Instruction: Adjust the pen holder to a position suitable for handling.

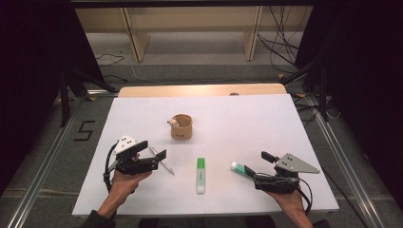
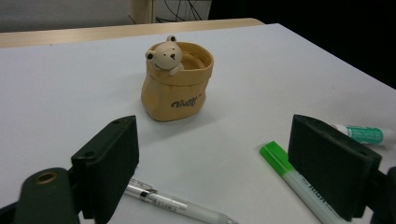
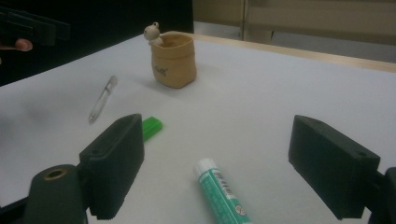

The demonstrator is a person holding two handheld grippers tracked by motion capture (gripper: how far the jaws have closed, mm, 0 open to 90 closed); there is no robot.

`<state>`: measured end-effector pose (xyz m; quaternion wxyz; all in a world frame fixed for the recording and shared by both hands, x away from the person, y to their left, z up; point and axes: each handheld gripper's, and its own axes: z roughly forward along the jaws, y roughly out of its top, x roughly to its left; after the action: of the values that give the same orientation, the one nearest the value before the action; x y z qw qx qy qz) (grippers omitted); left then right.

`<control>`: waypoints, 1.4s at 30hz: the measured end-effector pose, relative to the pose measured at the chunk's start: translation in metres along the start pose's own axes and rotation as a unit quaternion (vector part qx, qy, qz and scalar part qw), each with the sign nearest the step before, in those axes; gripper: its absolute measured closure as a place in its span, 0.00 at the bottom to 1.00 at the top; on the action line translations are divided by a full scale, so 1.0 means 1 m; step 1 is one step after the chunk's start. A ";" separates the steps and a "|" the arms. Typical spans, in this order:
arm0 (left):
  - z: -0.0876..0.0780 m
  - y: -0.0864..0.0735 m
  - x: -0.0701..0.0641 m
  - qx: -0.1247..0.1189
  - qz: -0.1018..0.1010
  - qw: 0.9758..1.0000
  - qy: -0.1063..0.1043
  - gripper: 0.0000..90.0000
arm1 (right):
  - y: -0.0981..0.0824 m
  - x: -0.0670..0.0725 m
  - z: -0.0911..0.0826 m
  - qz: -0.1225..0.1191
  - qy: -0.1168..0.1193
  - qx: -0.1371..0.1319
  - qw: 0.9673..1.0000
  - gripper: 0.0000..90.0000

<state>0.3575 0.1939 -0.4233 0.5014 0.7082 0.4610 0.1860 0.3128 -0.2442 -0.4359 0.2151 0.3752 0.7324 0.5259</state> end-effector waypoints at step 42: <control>0.104 0.019 0.051 0.058 -0.025 0.992 0.108 0.94 | 0.000 0.001 0.002 -0.007 0.001 0.001 1.000 0.22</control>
<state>0.4676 0.1796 -0.4616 0.4112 0.7002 0.5397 0.2222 0.3132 -0.2421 -0.4361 0.2171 0.3698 0.7359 0.5240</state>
